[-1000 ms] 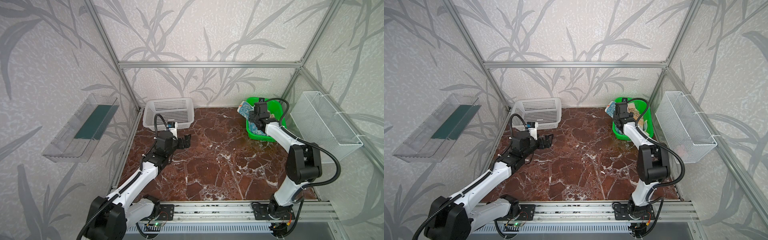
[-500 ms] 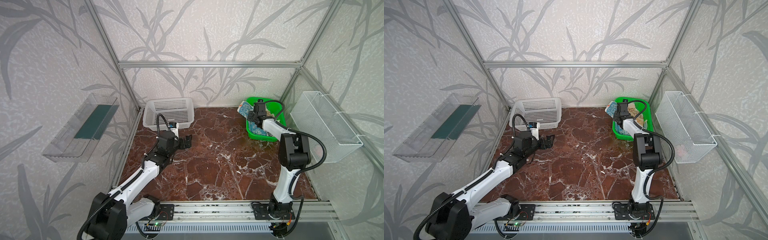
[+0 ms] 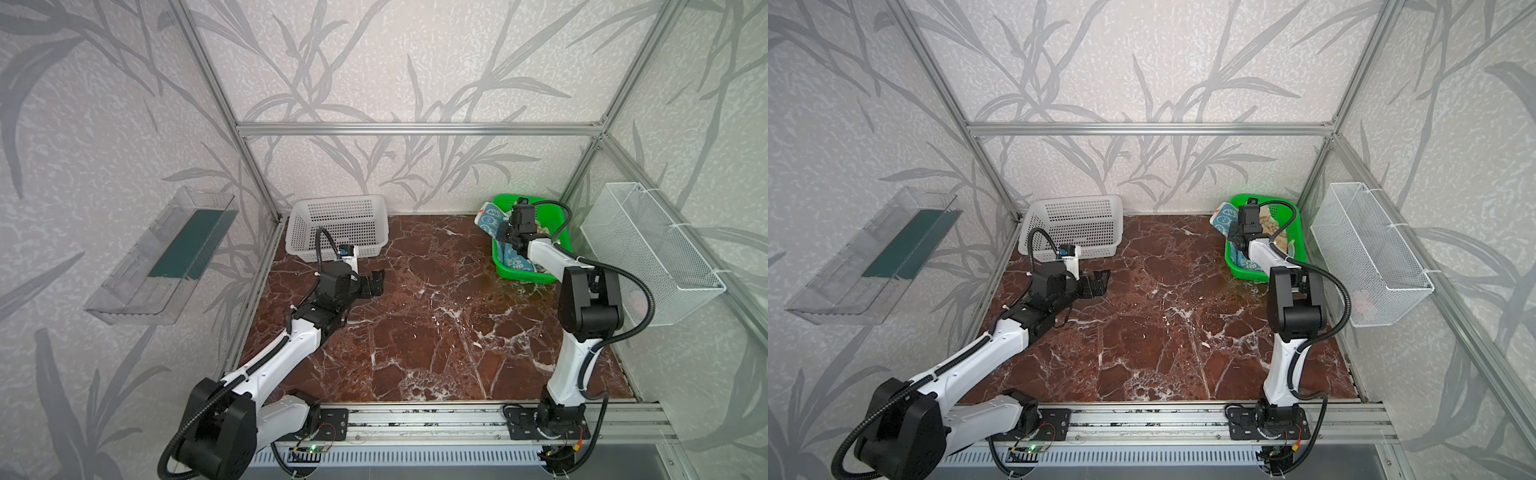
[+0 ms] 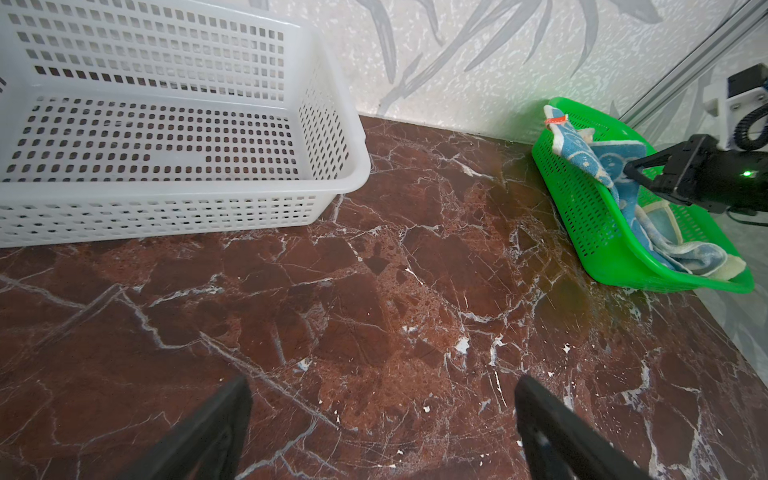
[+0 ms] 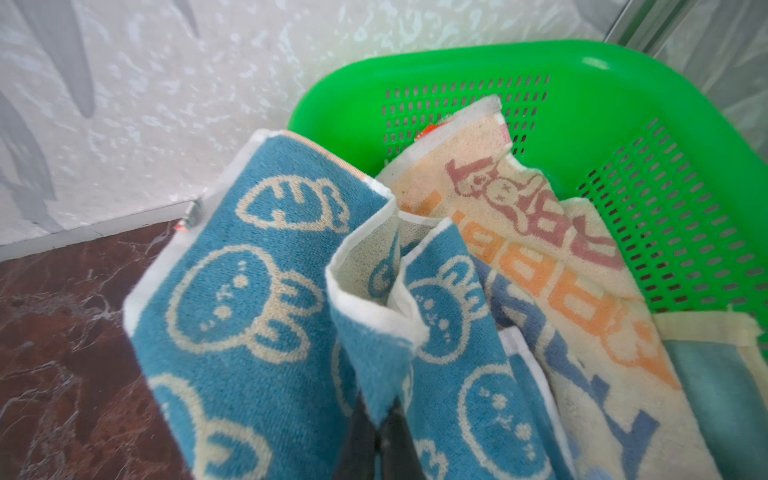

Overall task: Fold and stack the towels
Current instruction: 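Lift the blue towel out and drag it onto the table with the right gripper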

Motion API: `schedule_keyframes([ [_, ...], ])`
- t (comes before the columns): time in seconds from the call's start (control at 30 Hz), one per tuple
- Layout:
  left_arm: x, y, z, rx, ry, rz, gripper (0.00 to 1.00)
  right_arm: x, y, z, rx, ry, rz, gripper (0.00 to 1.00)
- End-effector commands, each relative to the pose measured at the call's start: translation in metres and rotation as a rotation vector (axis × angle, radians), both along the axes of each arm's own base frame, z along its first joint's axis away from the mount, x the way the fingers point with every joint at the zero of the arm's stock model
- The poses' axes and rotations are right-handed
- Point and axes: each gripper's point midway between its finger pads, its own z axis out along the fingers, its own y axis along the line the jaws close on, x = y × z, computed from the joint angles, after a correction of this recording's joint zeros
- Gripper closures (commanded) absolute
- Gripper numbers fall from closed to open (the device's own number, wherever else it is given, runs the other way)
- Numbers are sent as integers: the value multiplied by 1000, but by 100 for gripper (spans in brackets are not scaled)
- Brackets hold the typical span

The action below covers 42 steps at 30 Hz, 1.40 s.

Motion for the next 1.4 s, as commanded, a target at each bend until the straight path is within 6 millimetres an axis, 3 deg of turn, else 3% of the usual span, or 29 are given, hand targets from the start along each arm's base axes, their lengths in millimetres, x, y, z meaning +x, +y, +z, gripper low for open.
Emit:
schedule_keyframes([
  [0.0, 8, -3, 16, -10, -30, 10, 2, -8, 0, 70, -25, -148, 22, 100],
  [0.2, 7, -8, 14, -21, -22, -6, 2, -26, 5, 115, -40, -230, 71, 100],
  [0.23, 7, -8, 13, -21, -19, -6, 2, -31, 8, 134, -42, -262, 90, 100],
  [0.4, 8, -9, 14, -21, -21, -9, 2, -49, 18, 189, -71, -355, 164, 100],
  [0.5, 7, -11, 12, -22, -18, -14, 2, -55, 17, 206, -99, -378, 169, 100],
  [0.6, 8, -14, 12, -27, -15, -19, 2, -59, 23, 205, -118, -358, 214, 100],
  [0.67, 8, -16, 12, -30, -16, -28, 2, -64, 43, 200, -106, -351, 325, 100],
  [0.9, 11, -25, 12, -32, -18, -46, 2, -123, 176, 172, -246, -291, 849, 100],
  [1.0, 13, -28, 10, -26, -10, -52, 2, -141, 212, 165, -267, -272, 908, 100],
  [1.17, 12, -32, 10, -9, -5, -63, 2, -154, 244, 153, -90, -221, 950, 100],
  [1.37, 8, -27, 9, 18, -9, -50, 2, -143, 260, 97, 27, -82, 900, 100],
])
